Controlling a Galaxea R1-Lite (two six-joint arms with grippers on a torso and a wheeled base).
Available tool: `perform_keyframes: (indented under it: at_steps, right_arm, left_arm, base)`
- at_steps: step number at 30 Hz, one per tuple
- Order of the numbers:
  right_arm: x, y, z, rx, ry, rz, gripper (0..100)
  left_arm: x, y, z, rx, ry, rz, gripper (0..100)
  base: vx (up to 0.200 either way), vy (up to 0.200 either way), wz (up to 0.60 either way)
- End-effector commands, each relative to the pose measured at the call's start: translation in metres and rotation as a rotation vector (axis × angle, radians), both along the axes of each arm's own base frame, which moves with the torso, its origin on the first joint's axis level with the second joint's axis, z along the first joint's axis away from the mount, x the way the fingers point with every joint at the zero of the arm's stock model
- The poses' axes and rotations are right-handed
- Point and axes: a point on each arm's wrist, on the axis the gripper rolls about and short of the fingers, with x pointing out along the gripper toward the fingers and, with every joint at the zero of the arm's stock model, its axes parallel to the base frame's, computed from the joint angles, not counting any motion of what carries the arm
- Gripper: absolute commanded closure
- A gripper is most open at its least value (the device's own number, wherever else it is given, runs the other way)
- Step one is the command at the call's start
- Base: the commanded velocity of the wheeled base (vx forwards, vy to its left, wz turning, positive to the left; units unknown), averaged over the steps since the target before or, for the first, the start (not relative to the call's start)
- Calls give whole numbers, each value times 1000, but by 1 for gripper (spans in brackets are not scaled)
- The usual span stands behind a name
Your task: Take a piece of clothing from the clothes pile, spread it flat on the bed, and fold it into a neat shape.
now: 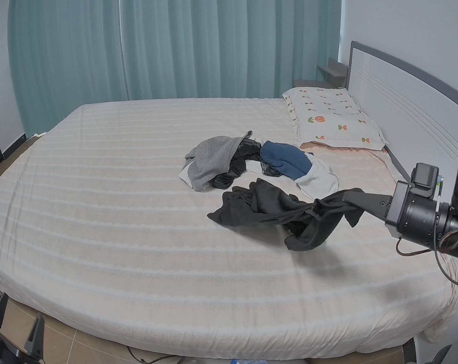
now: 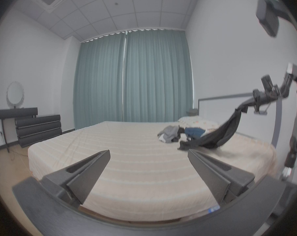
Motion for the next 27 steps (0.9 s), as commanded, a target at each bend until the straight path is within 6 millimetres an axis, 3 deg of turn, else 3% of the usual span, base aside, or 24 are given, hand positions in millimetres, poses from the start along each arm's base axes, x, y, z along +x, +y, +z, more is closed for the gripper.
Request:
perform_keyframes:
  at_steps: [1,5,9,10,15,21,27]
  right_arm:
    - [3,4,4,17,-22,84,100]
    - [0,3,-3,0,-5,78,100]
    - [-1,0,-4,-2,-3,68,100]
    - [-1,0,-4,-4,-3,66,100]
    - [-3,2,8,-3,-60,72,100]
    - [-4,7,21,17,-109,92,100]
    - [-13,15,25,24,-127,132,100]
  left_arm:
    - [40,-2,78,17,92,-82,0]
    - [54,-5,61,56,197,-241,0]
    - [77,-11,61,61,308,-338,0]
    - [97,-16,63,53,373,-370,0]
    - [142,-31,52,33,504,-452,0]
    - [193,-65,26,-37,687,-546,0]
    - [229,-98,-1,-34,796,-597,0]
  base:
    - [0,0,0]
    - [0,0,0]
    - [0,0,0]
    - [0,0,0]
    - [0,0,0]
    - [0,0,0]
    - [0,0,0]
